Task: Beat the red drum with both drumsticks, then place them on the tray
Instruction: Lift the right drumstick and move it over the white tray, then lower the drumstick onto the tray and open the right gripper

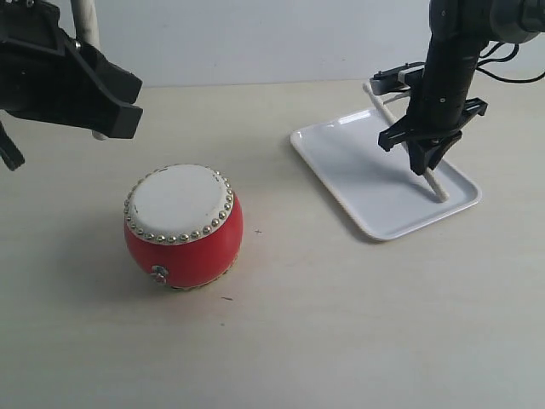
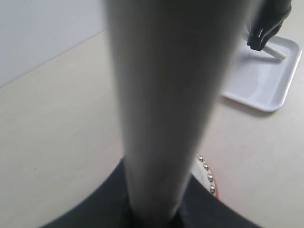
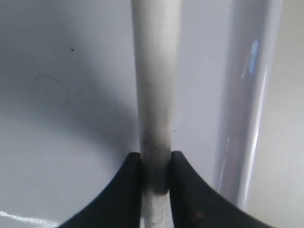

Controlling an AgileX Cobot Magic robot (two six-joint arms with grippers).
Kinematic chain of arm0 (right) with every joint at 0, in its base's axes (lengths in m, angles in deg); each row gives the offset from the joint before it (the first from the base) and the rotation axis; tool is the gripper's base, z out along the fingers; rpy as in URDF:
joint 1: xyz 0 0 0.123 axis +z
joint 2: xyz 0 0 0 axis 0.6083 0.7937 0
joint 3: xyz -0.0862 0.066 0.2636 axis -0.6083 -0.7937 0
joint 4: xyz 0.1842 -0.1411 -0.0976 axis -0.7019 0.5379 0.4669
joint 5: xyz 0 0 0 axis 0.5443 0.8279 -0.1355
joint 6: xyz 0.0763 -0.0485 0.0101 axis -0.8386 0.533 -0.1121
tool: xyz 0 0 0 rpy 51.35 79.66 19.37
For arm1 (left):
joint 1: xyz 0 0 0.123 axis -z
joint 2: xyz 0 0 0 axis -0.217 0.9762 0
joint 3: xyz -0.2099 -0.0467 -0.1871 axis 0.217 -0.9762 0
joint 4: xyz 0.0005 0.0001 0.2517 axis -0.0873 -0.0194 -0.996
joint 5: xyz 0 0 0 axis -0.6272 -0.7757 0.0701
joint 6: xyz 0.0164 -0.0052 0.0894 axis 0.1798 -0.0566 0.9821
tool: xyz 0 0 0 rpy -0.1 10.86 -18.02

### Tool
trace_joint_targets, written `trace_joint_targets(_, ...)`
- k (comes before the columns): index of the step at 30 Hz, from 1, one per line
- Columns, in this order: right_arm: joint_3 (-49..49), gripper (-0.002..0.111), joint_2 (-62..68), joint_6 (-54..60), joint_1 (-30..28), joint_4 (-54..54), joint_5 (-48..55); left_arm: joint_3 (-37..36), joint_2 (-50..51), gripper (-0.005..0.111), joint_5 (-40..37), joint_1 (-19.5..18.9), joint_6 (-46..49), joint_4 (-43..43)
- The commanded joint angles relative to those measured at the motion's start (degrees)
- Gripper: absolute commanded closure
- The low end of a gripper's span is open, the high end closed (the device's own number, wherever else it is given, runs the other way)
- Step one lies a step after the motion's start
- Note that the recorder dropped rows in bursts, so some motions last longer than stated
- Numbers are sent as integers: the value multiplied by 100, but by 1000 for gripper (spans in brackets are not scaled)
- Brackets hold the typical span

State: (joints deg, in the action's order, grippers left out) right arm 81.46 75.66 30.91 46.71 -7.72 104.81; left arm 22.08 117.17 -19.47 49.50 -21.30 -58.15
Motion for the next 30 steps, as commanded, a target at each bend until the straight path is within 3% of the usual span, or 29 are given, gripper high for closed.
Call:
trace_joint_targets(1,-8,108,46,0,4,37,-24,36,3,107,41,27,0,-31)
trace_joint_targets(12,-8,106,192,-116,4,47,-73,36,3,107,41,27,0,-31)
trace_joint_targets(23,-8,50,102,-129,4,34,-115,36,3,107,41,27,0,-31)
trace_joint_targets(30,-8,44,-658,-107,4,-513,-309,-72,3,107,624,-24,0,-31)
